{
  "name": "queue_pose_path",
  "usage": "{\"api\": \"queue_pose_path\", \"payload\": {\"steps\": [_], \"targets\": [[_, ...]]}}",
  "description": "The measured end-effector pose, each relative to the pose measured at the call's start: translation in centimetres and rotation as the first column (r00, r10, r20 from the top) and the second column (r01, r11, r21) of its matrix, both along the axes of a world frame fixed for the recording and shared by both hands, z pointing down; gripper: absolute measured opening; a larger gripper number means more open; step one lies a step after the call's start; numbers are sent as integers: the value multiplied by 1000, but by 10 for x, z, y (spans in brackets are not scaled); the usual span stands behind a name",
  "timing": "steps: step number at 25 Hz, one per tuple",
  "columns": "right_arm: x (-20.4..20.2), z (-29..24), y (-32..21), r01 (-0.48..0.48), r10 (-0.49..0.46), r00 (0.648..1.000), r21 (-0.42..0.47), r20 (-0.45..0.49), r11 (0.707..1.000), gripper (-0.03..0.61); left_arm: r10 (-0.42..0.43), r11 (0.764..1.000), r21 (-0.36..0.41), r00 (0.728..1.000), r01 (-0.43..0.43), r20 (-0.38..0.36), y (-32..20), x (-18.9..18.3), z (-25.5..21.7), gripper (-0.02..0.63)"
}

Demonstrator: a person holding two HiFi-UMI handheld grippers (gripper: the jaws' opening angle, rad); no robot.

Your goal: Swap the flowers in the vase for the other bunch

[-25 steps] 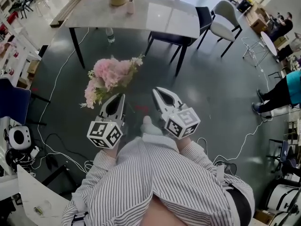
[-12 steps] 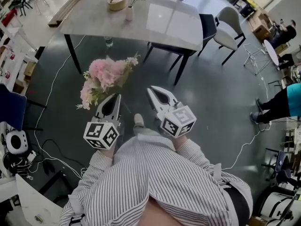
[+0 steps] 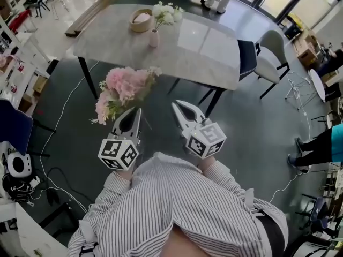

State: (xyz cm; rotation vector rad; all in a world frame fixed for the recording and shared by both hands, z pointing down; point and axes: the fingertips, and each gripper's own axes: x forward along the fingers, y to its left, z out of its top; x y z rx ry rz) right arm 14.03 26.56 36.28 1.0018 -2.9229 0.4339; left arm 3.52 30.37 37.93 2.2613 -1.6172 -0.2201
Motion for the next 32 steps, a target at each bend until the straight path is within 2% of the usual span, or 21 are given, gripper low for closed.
{"api": "queue_pose_path", "payload": {"steps": [5,10,16,23,32], "targets": [[-5,10,-36,13,-13,1000,-26,9,1000,17,-21,999,-24,1000,21,4,-30,-2,10,20],[-14,32,-47,36,-36,999,-80,1,996,17,-35,998,-59,999,35,5,-44,-10,20,20],[-16,37,-69,-16,16,1000,-85,0,996,17,-22,997,-69,1000,22,-6,-64,-20,31,20],[-34,40,-114,-46,45,999,-85,-11,995,17,-5,997,-72,1000,4,-14,-116,-41,31,20],[-74,26,-206,-103,102,994,-56,-26,993,17,41,998,-53,999,-42,-4,-207,-83,15,20]]}}
